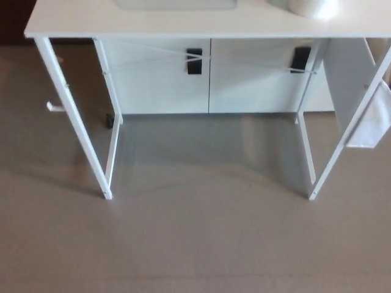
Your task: The robot walks towards a desk on which a file tray is kept in the middle and a toilet paper roll is kept on its right. The robot uses its right hand to hook on finger in the gap of the roll and grabs it, lifts it and places it on the tray.
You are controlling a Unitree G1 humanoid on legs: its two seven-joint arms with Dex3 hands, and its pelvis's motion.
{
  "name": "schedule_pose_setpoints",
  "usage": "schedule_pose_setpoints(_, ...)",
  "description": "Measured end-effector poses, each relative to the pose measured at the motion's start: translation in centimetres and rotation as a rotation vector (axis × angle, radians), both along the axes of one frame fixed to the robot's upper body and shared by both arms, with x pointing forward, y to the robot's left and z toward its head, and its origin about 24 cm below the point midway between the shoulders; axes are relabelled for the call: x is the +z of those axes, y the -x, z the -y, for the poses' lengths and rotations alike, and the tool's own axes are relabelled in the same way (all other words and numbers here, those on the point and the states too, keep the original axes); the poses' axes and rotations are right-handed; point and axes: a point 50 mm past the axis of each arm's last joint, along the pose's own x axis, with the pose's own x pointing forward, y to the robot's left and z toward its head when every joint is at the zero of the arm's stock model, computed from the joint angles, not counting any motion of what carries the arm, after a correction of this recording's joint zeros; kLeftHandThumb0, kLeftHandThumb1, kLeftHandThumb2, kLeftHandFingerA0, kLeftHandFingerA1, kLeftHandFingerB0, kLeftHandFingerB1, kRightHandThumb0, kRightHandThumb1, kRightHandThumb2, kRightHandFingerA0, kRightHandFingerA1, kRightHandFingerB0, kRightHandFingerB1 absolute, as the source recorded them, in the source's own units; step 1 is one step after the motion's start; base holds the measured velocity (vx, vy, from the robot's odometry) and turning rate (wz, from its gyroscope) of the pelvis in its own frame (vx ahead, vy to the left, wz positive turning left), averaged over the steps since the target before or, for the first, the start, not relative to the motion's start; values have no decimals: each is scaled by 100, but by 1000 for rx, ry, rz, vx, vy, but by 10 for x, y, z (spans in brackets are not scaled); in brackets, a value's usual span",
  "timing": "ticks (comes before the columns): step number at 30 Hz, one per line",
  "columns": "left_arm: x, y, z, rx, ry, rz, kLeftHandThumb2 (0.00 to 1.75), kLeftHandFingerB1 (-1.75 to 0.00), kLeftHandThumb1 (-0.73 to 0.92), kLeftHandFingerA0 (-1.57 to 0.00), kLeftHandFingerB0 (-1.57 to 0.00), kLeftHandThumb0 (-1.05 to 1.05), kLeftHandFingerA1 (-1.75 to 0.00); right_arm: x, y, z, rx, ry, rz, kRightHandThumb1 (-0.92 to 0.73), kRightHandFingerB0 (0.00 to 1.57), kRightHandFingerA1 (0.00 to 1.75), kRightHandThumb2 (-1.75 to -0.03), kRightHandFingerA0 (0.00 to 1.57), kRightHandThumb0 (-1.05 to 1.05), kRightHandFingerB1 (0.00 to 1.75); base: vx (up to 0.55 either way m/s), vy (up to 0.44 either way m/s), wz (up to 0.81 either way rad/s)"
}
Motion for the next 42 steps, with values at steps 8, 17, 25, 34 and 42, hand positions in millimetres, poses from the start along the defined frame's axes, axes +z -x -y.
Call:
schedule_pose_setpoints(8, 0, -4, 3, -6, 7, 8, 63, -51, 79, -48, -44, -38, -79, 0, -1, 0, -5, -1, 4, -63, 46, 60, -59, 39, -53, 36, 304, -139, -3)
schedule_pose_setpoints(17, 0, -5, 3, -7, 9, 6, 63, -51, 79, -48, -44, -38, -79, -2, 2, 0, -10, -4, -2, -63, 46, 60, -59, 39, -53, 36, 244, 73, 3)
schedule_pose_setpoints(25, 3, -7, 0, -8, 0, 11, 63, -51, 79, -48, -44, -38, -79, -1, -2, -1, -4, -4, 8, -63, 46, 60, -59, 39, -53, 36, 200, 97, -2)
schedule_pose_setpoints(34, 1, -6, 3, -7, 10, 6, 63, -51, 79, -48, -44, -38, -79, 1, -2, 1, -5, 2, 9, -63, 46, 60, -59, 39, -53, 36, 67, -192, -4)
schedule_pose_setpoints(42, 1, -6, 3, -7, 10, 6, 63, -51, 79, -48, -44, -38, -79, 1, -2, 1, -4, 4, 9, -63, 46, 60, -59, 39, -53, 36, 116, -25, -2)
